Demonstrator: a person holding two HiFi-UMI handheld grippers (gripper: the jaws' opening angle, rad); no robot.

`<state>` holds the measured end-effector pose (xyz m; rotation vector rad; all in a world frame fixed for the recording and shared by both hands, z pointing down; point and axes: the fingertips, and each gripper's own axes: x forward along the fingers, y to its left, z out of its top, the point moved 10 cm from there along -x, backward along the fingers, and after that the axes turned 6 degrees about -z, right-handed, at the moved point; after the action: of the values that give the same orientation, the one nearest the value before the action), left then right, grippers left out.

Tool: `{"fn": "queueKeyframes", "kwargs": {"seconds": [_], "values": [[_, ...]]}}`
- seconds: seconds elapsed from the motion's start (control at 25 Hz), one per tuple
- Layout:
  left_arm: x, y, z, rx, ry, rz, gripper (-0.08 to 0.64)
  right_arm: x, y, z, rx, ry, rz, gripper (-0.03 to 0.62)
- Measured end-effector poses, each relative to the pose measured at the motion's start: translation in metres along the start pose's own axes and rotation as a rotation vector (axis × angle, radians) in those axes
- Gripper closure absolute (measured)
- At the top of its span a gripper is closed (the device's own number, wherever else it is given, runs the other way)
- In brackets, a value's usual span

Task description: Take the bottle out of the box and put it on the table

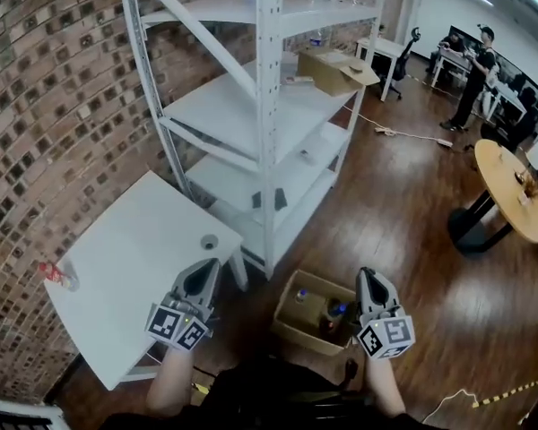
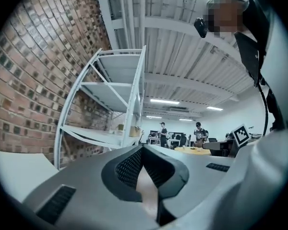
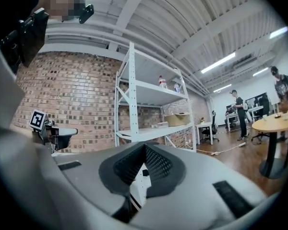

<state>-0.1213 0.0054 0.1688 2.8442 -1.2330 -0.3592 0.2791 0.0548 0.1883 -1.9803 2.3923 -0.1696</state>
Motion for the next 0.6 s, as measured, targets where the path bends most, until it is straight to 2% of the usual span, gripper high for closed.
{"fn": "queueKeyframes", "kwargs": {"seconds": [0.24,0.6], "values": [[0.037,-0.015,-0.020,-0.058,0.027,-0.179,0.563,-0.050,-0.011,-0.002,-0.001,-0.020,-0.161,0.589],[0.055,-0.025,-0.022,-0.109,0.060,-0.423,0.563,-0.117,0.033,-0.004,0.001,-0.036,-0.372,0.589]]}}
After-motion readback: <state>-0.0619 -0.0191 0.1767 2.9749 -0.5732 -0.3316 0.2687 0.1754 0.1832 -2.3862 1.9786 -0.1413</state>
